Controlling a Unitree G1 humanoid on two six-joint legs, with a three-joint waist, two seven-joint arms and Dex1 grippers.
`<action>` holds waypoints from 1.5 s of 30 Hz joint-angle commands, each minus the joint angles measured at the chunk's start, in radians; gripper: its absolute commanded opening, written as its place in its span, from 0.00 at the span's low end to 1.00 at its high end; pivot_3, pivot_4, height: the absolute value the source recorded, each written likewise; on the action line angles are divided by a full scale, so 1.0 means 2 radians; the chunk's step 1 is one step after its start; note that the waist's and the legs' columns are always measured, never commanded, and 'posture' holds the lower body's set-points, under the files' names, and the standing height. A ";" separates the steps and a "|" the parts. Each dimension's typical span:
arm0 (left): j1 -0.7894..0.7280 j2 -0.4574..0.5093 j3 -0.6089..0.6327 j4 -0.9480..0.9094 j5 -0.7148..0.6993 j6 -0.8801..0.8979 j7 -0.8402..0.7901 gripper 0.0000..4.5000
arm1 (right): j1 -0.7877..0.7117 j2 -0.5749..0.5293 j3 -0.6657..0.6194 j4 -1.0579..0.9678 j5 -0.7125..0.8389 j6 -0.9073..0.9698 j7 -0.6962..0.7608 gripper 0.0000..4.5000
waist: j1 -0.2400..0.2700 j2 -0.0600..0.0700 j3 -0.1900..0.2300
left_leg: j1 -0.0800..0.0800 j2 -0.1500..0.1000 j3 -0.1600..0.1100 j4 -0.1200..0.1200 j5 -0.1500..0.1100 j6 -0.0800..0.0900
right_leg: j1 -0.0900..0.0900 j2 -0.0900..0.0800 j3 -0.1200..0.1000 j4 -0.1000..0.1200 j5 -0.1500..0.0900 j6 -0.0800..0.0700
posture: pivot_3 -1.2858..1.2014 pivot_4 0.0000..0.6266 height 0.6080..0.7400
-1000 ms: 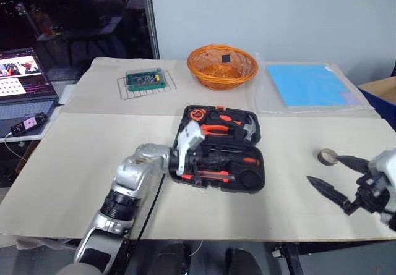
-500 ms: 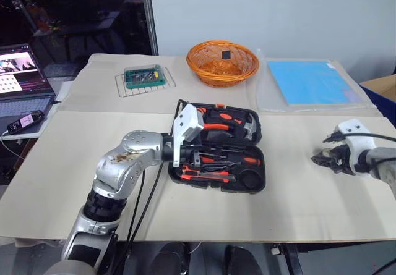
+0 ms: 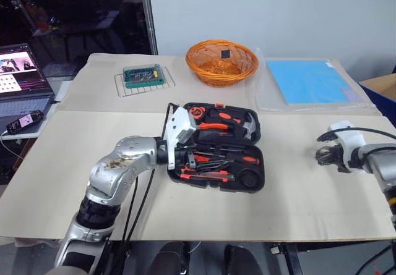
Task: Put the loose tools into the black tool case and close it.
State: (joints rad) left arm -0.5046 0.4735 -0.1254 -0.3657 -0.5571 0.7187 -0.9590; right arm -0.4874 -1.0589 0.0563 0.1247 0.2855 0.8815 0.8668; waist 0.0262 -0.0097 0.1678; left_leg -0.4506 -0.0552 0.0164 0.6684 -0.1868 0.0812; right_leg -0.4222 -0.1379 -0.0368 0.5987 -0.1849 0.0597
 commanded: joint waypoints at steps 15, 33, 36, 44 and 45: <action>0.090 0.118 0.062 -0.048 -0.036 -0.042 -0.061 1.00 | -0.053 0.031 0.150 -0.354 0.059 0.153 0.001 0.01 | -0.001 -0.002 0.002 | 0.003 -0.001 -0.001 0.000 -0.003 -0.004 | -0.001 -0.004 -0.001 0.001 -0.001 -0.001 | 0.52 0.24 1.00; 0.077 0.110 0.055 -0.034 -0.034 -0.025 -0.010 1.00 | -0.054 0.024 0.152 -0.352 0.077 0.137 0.041 0.56 | 0.000 -0.002 0.002 | 0.003 -0.001 -0.001 0.000 -0.002 -0.004 | -0.001 -0.004 -0.001 0.003 -0.002 0.000 | 0.52 0.24 1.00; 0.062 0.093 0.064 -0.009 -0.042 0.003 0.028 1.00 | -0.047 0.024 0.092 -0.352 0.111 0.105 0.071 0.56 | 0.001 -0.003 0.002 | 0.003 -0.001 -0.001 0.000 -0.001 -0.002 | 0.000 -0.003 -0.001 0.004 -0.002 0.000 | 0.52 0.24 1.00; -0.070 0.033 0.060 0.139 0.007 0.092 0.172 1.00 | -0.052 0.136 -0.063 -0.278 0.132 0.120 -0.047 0.56 | 0.002 -0.005 0.004 | 0.005 -0.001 -0.001 0.001 -0.002 -0.005 | 0.000 -0.003 -0.001 0.006 -0.004 0.004 | 0.52 0.24 1.00; -0.097 0.020 0.060 0.177 0.011 0.108 0.186 1.00 | -0.061 0.153 -0.073 -0.254 0.118 0.133 -0.082 0.56 | 0.002 -0.006 0.004 | 0.005 -0.001 -0.001 0.001 -0.002 -0.005 | 0.000 -0.003 -0.001 0.006 -0.003 0.004 | 0.52 0.24 1.00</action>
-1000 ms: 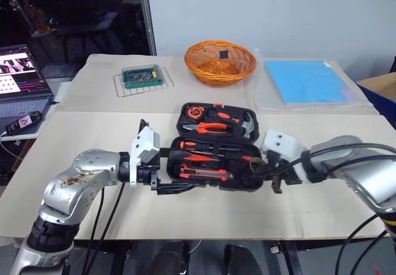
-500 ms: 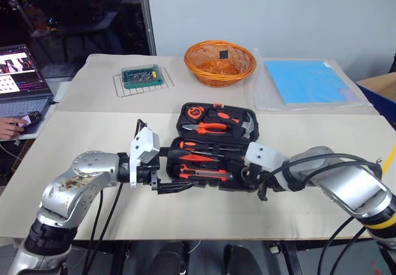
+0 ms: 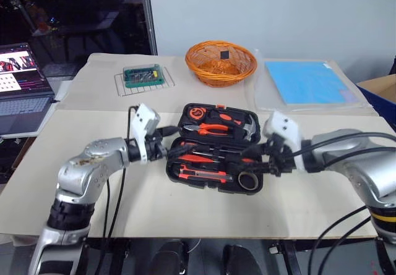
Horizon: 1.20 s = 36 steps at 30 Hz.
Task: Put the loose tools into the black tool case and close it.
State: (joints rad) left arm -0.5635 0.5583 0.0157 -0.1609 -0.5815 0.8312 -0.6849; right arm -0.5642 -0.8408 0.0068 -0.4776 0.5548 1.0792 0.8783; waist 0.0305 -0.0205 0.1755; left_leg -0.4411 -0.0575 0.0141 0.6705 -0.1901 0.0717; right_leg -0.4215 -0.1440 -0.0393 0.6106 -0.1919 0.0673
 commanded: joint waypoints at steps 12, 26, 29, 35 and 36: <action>-0.288 -0.114 0.001 0.537 0.129 -0.075 0.094 1.00 | -0.150 0.145 -0.016 0.370 -0.132 -0.005 -0.237 0.56 | -0.002 -0.001 0.000 | -0.002 -0.003 0.000 -0.001 0.003 0.004 | -0.001 0.000 0.001 0.001 0.003 -0.004 | 0.52 0.24 1.00; -0.338 -0.135 0.025 0.656 0.164 -0.143 0.025 0.05 | -0.211 0.184 -0.032 0.531 -0.133 -0.088 -0.189 0.00 | -0.019 -0.001 0.000 | -0.001 -0.004 0.000 -0.003 0.004 0.003 | -0.001 -0.001 0.001 0.001 0.004 -0.003 | 0.52 0.24 1.00; -0.342 -0.137 0.041 0.648 0.162 -0.196 0.014 0.00 | -0.241 0.193 -0.036 0.567 -0.151 -0.205 -0.185 0.00 | -0.022 -0.001 0.001 | -0.001 -0.004 0.000 -0.003 0.003 0.000 | -0.001 -0.001 0.001 0.001 0.005 -0.003 | 0.52 0.24 1.00; -0.307 -0.126 0.037 0.597 0.186 -0.355 -0.012 0.00 | -0.259 0.196 -0.011 0.581 -0.204 -0.370 -0.166 0.00 | -0.025 -0.001 0.003 | -0.004 -0.006 0.000 -0.003 0.004 -0.001 | -0.004 -0.002 0.001 0.001 0.006 -0.003 | 0.52 0.24 1.00; -0.284 -0.119 0.023 0.576 0.203 -0.407 -0.016 0.00 | -0.237 0.190 0.000 0.552 -0.213 -0.390 -0.155 0.00 | -0.025 -0.001 0.003 | -0.005 -0.006 0.000 -0.004 0.004 -0.001 | -0.005 -0.002 0.002 0.001 0.007 -0.003 | 0.52 0.24 1.00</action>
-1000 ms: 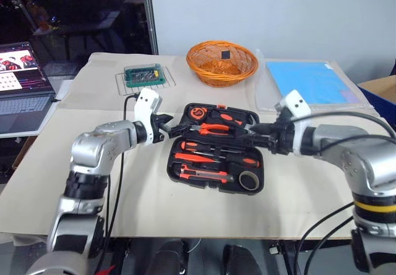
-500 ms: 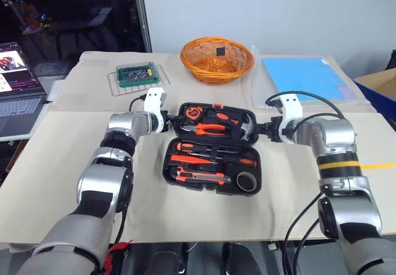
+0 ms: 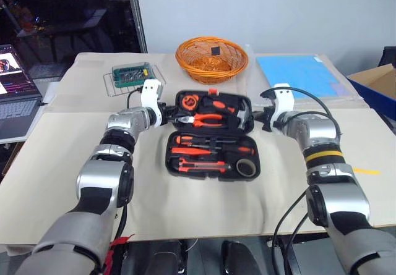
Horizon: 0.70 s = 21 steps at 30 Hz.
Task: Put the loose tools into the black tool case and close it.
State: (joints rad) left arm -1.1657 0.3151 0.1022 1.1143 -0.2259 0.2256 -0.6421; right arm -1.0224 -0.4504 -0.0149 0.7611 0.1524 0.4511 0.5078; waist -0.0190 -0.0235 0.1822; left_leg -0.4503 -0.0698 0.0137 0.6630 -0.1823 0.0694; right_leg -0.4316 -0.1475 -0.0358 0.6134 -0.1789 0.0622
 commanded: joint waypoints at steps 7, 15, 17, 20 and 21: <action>0.152 0.033 -0.063 -0.186 0.070 -0.263 -0.077 0.00 | 0.168 -0.036 0.000 -0.297 -0.025 -0.103 0.022 0.00 | 0.003 0.000 0.000 | -0.005 0.000 0.000 -0.002 0.003 0.001 | -0.006 0.000 0.000 0.001 0.000 0.000 | 0.52 0.24 1.00; 0.252 0.091 -0.061 -0.342 0.010 -0.179 -0.171 0.00 | 0.376 -0.088 -0.043 -0.522 -0.010 -0.079 0.047 0.00 | 0.005 0.001 -0.001 | -0.003 0.000 0.000 -0.001 0.000 0.006 | -0.002 0.000 -0.001 -0.001 0.000 0.000 | 0.52 0.24 1.00; 0.279 0.125 -0.055 -0.401 -0.041 -0.074 -0.218 0.16 | 0.417 -0.122 -0.053 -0.562 -0.016 -0.070 0.063 0.00 | 0.006 0.001 -0.001 | -0.001 0.000 0.000 0.000 0.000 0.005 | -0.001 0.000 -0.001 -0.001 0.000 0.000 | 0.52 0.24 1.00; 0.328 0.216 -0.052 -0.464 -0.093 0.077 -0.298 0.36 | 0.490 -0.182 -0.101 -0.625 0.008 -0.018 0.109 0.20 | 0.008 0.001 0.000 | 0.004 0.001 0.000 0.000 -0.002 0.002 | 0.004 0.000 -0.001 -0.001 -0.002 0.003 | 0.52 0.24 1.00; 0.342 0.244 -0.050 -0.476 -0.106 0.113 -0.321 0.45 | 0.508 -0.195 -0.119 -0.641 0.017 -0.001 0.118 0.23 | 0.007 0.001 0.000 | 0.005 0.002 0.000 0.000 -0.002 0.002 | 0.004 0.000 -0.001 -0.002 -0.004 0.003 | 0.52 0.24 1.00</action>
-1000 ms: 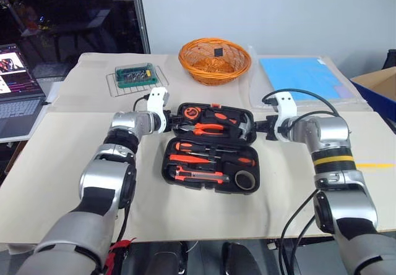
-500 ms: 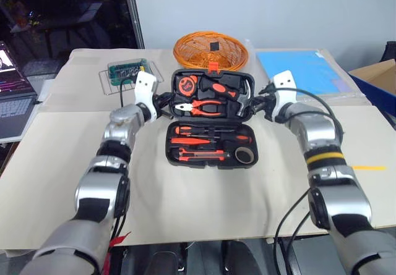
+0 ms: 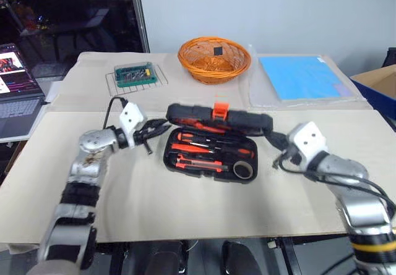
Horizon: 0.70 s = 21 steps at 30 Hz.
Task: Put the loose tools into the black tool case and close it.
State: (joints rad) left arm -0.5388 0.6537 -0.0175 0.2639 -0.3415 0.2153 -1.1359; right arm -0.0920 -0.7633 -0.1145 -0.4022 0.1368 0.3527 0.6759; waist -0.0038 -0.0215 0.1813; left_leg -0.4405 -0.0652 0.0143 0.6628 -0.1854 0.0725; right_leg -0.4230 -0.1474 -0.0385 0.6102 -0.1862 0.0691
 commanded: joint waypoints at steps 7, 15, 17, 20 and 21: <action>0.034 0.178 0.028 -0.117 -0.132 0.245 -0.172 0.73 | 0.184 -0.096 -0.181 -0.187 0.169 0.211 0.141 0.11 | 0.008 0.000 0.000 | 0.002 0.004 0.000 0.000 0.000 0.000 | 0.000 0.000 0.000 0.000 -0.003 -0.004 | 0.52 0.24 1.00; 0.021 0.131 0.009 -0.209 -0.129 0.227 -0.134 0.99 | 0.075 -0.060 0.043 -0.200 0.150 0.284 0.036 0.00 | 0.005 -0.001 0.000 | 0.001 0.005 0.000 0.000 0.000 -0.001 | 0.000 -0.002 0.000 -0.002 -0.003 -0.005 | 0.52 0.24 1.00; 0.014 0.118 0.004 -0.220 -0.130 0.229 -0.125 0.99 | 0.024 -0.033 0.093 -0.161 0.110 0.295 -0.013 0.00 | 0.007 -0.001 0.000 | 0.001 0.005 0.000 0.000 0.000 -0.001 | -0.001 -0.002 0.000 -0.003 -0.002 -0.005 | 0.52 0.24 1.00; 0.006 0.103 -0.008 -0.237 -0.120 0.218 -0.111 0.99 | -0.035 0.007 0.121 -0.103 0.068 0.312 -0.076 0.00 | 0.008 -0.001 0.000 | 0.000 0.004 0.001 0.000 0.000 -0.001 | -0.002 -0.001 0.000 -0.002 -0.001 -0.006 | 0.52 0.24 1.00; 0.005 0.099 -0.012 -0.240 -0.116 0.217 -0.107 0.99 | -0.051 0.021 0.122 -0.087 0.063 0.315 -0.091 0.00 | 0.008 -0.002 0.000 | 0.000 0.003 0.001 0.000 0.000 -0.001 | -0.002 0.000 0.000 -0.001 0.001 -0.007 | 0.52 0.24 1.00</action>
State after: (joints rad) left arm -0.5109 0.8579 -0.0331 -0.1801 -0.5821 0.6701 -1.3665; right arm -0.1407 -0.7425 0.1504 -0.6174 0.3177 0.9693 0.5769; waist 0.0123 -0.0246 0.1810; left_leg -0.4412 -0.0584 0.0158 0.6629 -0.1852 0.0712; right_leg -0.4267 -0.1475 -0.0388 0.6079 -0.1829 0.0554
